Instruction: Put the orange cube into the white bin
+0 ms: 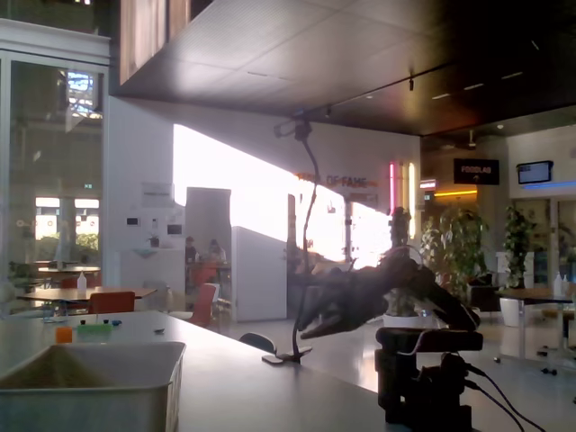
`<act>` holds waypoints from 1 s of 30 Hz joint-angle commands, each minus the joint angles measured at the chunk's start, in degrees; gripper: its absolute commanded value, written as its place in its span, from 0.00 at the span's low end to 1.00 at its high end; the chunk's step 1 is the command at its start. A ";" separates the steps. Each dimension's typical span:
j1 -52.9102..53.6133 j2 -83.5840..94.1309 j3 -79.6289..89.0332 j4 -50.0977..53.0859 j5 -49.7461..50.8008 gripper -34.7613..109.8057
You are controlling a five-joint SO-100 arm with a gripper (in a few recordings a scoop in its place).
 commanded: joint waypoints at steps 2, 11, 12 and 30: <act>-5.89 0.00 -2.99 -6.42 0.26 0.26; -22.85 -15.29 -6.06 -9.58 0.35 0.26; -24.26 -18.90 -7.56 -9.49 0.35 0.26; -33.13 -85.17 -51.15 6.59 -0.09 0.27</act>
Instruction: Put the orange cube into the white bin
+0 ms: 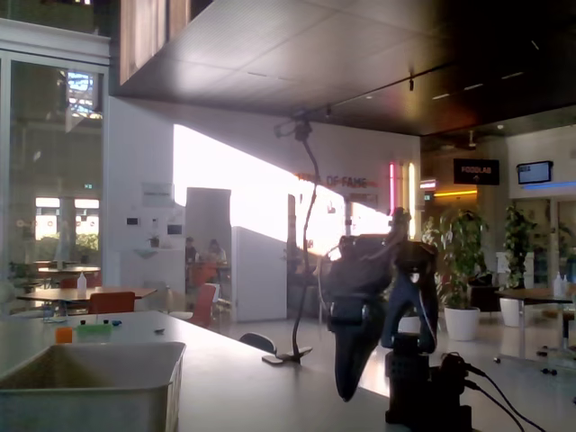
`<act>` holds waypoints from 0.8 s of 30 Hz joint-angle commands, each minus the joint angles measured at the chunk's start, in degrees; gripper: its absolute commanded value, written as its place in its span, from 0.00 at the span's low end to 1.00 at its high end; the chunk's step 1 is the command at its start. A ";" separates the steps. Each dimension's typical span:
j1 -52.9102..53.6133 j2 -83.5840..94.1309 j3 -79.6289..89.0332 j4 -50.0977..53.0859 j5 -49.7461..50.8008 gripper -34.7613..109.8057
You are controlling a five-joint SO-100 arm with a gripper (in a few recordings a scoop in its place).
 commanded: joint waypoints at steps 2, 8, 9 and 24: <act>-0.09 -11.69 -9.40 0.79 -0.26 0.27; 0.00 -16.96 -13.18 0.62 0.18 0.29; 0.09 -17.14 -13.36 0.70 0.18 0.30; 0.88 -23.29 -12.92 2.02 0.18 0.70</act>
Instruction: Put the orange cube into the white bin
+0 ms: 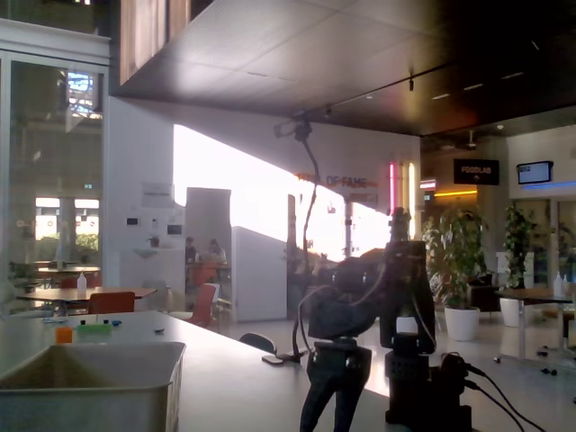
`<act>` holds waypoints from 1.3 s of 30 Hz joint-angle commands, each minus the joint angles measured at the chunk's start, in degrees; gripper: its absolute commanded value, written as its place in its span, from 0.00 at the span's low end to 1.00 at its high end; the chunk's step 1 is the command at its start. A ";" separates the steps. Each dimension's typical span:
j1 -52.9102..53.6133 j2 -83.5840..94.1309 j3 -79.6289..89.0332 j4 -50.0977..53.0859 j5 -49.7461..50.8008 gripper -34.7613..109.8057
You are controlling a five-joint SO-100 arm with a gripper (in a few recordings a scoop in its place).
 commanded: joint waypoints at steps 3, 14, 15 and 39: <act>0.44 -2.90 -2.37 4.75 0.09 0.73; 2.37 -6.24 -5.36 5.80 -0.26 0.74; 2.81 -7.65 -7.21 6.06 -0.26 0.74; 2.46 -26.37 -26.28 13.45 -0.35 0.74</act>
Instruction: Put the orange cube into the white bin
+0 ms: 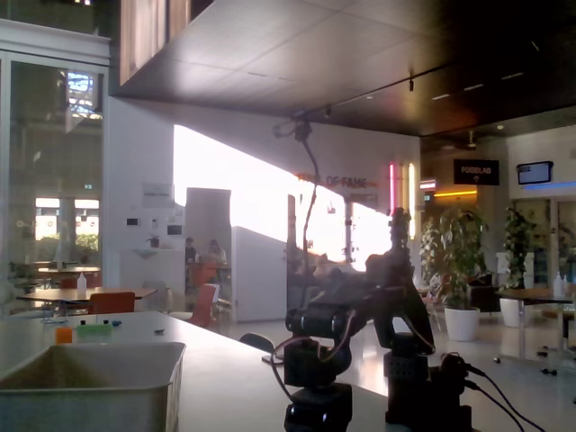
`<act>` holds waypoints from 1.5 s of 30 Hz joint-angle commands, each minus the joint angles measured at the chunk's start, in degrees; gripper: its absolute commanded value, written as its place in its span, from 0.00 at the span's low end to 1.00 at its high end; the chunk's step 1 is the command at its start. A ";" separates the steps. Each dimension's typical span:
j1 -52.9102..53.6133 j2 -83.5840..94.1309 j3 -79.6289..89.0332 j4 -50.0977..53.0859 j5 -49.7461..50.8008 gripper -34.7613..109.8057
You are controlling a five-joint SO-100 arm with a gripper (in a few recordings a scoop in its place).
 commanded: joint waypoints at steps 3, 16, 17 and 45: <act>0.18 0.53 -2.02 0.26 -0.35 0.72; 0.00 0.53 -2.11 -0.18 -0.35 0.50; 0.00 0.53 -2.11 -0.18 -0.35 0.50; 0.26 0.62 -1.67 0.35 -0.26 0.48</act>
